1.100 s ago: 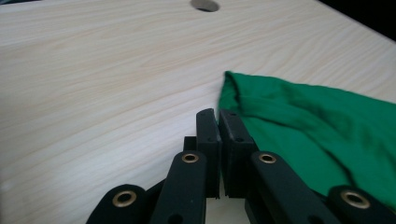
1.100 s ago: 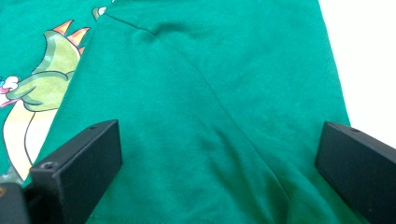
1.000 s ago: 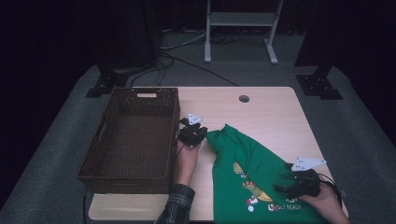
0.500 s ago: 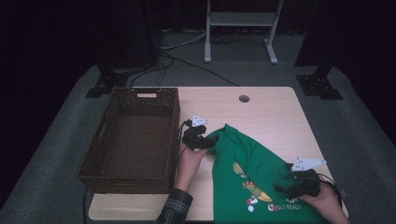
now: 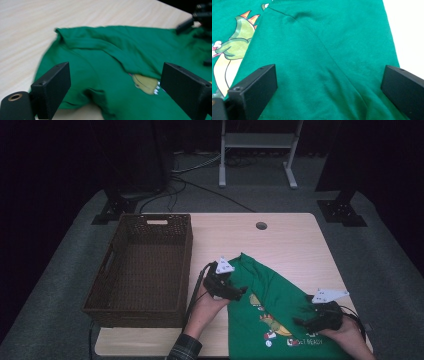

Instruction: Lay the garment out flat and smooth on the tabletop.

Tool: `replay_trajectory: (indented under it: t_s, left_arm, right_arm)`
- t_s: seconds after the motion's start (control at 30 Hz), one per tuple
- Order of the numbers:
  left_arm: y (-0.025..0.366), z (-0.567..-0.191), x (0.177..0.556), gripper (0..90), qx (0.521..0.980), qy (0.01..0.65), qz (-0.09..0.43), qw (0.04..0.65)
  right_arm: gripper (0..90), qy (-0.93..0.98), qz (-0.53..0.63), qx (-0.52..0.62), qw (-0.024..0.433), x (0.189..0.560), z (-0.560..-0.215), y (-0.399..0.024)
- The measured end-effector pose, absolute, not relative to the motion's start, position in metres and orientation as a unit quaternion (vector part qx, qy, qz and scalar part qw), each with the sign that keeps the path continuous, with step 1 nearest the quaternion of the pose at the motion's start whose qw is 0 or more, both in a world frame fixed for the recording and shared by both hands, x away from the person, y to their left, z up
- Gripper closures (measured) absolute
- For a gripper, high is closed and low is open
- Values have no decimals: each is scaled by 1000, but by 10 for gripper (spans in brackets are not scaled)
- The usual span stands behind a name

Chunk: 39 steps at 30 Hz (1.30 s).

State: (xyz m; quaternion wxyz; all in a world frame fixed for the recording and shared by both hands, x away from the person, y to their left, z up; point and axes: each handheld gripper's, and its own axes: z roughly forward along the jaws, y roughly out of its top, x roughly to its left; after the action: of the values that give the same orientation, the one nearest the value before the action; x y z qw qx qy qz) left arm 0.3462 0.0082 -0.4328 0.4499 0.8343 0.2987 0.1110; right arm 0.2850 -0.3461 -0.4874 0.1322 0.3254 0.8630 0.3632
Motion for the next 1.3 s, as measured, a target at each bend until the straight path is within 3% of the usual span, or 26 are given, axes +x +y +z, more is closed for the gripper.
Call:
replay_trajectory:
  t_s: [0.43, 0.73, 1.3]
  left_arm:
    - [-19, -457, 316, 15, 871, 245, 84, 417]
    - [-21, -480, 319, 0, 896, 246, 102, 356]
    - [-12, -485, 320, 0, 893, 233, 105, 371]
  right_arm:
    - [0, 863, 363, 325, 132, 285, -487, -346]
    - [0, 863, 363, 326, 132, 285, -487, -346]
    - [0, 871, 338, 338, 114, 290, -479, -342]
